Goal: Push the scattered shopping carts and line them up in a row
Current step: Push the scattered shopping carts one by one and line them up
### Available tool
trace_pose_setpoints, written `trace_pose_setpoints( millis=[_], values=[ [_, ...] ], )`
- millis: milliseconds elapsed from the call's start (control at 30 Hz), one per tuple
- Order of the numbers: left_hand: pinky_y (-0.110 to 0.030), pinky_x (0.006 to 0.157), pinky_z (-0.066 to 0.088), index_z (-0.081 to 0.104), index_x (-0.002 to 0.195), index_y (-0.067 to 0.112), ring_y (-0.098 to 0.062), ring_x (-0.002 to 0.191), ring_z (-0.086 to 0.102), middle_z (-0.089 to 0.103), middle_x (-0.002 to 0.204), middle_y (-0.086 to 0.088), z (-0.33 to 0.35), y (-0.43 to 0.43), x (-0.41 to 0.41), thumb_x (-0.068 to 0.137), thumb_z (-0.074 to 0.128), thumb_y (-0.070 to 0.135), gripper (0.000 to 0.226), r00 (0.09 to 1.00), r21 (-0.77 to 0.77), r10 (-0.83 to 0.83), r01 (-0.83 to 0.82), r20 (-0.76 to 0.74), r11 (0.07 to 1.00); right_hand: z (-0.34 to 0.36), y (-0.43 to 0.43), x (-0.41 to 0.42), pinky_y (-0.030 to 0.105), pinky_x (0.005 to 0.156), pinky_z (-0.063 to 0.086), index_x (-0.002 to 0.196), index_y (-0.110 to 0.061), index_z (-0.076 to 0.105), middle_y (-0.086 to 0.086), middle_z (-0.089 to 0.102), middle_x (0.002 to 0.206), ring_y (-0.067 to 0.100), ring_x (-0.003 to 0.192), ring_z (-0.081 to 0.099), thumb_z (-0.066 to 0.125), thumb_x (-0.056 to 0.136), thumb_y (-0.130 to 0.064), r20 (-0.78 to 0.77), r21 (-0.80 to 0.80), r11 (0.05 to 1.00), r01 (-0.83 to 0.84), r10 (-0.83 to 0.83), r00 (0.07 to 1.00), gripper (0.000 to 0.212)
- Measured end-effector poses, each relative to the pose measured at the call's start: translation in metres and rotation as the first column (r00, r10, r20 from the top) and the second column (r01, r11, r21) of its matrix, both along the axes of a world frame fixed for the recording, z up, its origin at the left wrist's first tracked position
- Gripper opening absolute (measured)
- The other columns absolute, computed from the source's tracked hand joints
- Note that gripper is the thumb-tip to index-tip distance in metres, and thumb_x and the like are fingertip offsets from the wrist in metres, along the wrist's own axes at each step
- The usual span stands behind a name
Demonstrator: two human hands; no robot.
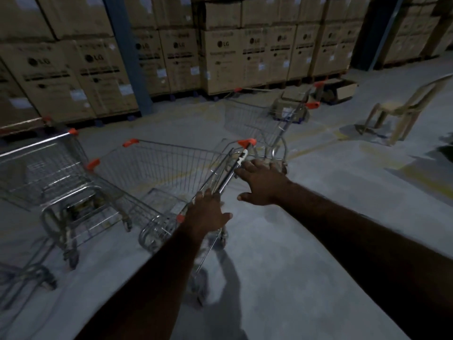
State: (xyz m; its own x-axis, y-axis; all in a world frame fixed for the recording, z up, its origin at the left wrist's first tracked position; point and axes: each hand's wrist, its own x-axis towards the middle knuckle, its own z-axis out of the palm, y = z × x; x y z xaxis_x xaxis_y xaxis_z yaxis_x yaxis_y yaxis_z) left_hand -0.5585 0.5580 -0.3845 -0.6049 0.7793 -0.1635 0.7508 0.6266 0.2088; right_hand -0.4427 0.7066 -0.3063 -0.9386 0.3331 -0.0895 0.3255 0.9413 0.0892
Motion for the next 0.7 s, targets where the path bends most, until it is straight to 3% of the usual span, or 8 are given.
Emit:
trace_pose_setpoints(
  millis=[100, 200, 333, 433, 533, 600, 700],
  values=[
    [-0.059, 0.112, 0.034, 0.027, 0.155, 0.014, -0.043, 0.146, 0.022, 0.024, 0.159, -0.019, -0.012, 0.021, -0.017, 0.087, 0.060, 0.064, 0.090, 0.995, -0.015, 0.085, -0.085, 0.052, 0.996, -0.011, 0.026, -0.032, 0.063, 0.117, 0.020, 0.162, -0.025, 0.016, 0.009, 0.014, 0.169, 0.034, 0.154, 0.014, 0.059, 0.093, -0.060, 0.017, -0.011, 0.997, -0.078, 0.078, 0.997, 0.089],
    [-0.056, 0.118, 0.026, 0.017, 0.158, 0.011, -0.046, 0.149, 0.013, 0.013, 0.163, -0.024, -0.022, 0.038, -0.033, 0.088, 0.061, 0.064, 0.098, 0.963, -0.038, 0.228, -0.225, 0.141, 0.974, -0.028, 0.042, -0.067, 0.061, 0.115, 0.025, 0.161, -0.024, 0.020, 0.010, 0.020, 0.167, 0.033, 0.153, 0.019, 0.060, 0.091, -0.061, 0.006, -0.011, 0.990, -0.142, 0.142, 0.990, 0.089],
    [-0.065, 0.113, 0.028, 0.016, 0.156, 0.010, -0.052, 0.143, 0.022, 0.020, 0.157, -0.031, -0.053, 0.044, -0.047, 0.075, 0.056, 0.071, 0.109, 0.888, -0.078, 0.417, -0.410, 0.192, 0.909, -0.056, 0.055, -0.106, 0.061, 0.115, 0.025, 0.160, -0.024, 0.024, 0.010, 0.023, 0.165, 0.032, 0.151, 0.021, 0.057, 0.091, -0.065, 0.035, -0.065, 0.985, -0.158, 0.161, 0.986, 0.087],
    [-0.058, 0.113, 0.030, 0.033, 0.151, 0.017, -0.048, 0.141, 0.027, 0.036, 0.150, -0.025, -0.052, 0.041, -0.047, 0.083, 0.057, 0.057, 0.083, 0.915, -0.111, 0.377, -0.364, 0.146, 0.925, -0.077, 0.062, -0.123, 0.062, 0.113, 0.025, 0.155, -0.024, 0.038, 0.010, 0.037, 0.159, 0.032, 0.146, 0.030, 0.040, 0.086, -0.080, 0.101, -0.058, 0.981, -0.185, 0.190, 0.977, 0.089],
    [-0.048, 0.104, 0.040, 0.053, 0.132, 0.021, -0.041, 0.130, 0.040, 0.049, 0.136, -0.020, -0.048, 0.038, -0.049, 0.085, 0.061, 0.032, 0.048, 0.928, -0.095, 0.324, -0.311, 0.185, 0.946, -0.094, 0.069, -0.125, 0.060, 0.111, 0.028, 0.128, -0.025, 0.063, 0.001, 0.060, 0.132, 0.027, 0.133, 0.043, 0.013, 0.070, -0.090, 0.050, -0.073, 0.969, -0.235, 0.238, 0.970, 0.100],
    [-0.045, 0.098, 0.045, 0.055, 0.122, 0.021, -0.036, 0.121, 0.047, 0.054, 0.128, -0.019, -0.051, 0.037, -0.052, 0.082, 0.061, 0.025, 0.041, 0.933, -0.082, 0.309, -0.299, 0.182, 0.951, -0.099, 0.070, -0.126, 0.058, 0.110, 0.030, 0.117, -0.025, 0.068, 0.000, 0.064, 0.119, 0.025, 0.124, 0.050, 0.007, 0.068, -0.090, 0.019, -0.054, 0.967, -0.248, 0.250, 0.968, 0.101],
    [-0.041, 0.099, 0.041, 0.054, 0.127, 0.017, -0.032, 0.118, 0.049, 0.055, 0.125, -0.016, -0.050, 0.034, -0.049, 0.091, 0.058, 0.022, 0.037, 0.957, -0.044, 0.263, -0.259, 0.125, 0.965, -0.097, 0.061, -0.128, 0.052, 0.106, 0.033, 0.105, -0.023, 0.071, 0.002, 0.067, 0.108, 0.026, 0.113, 0.056, 0.007, 0.070, -0.090, 0.011, 0.013, 0.977, -0.211, 0.210, 0.978, 0.099]
  ],
)
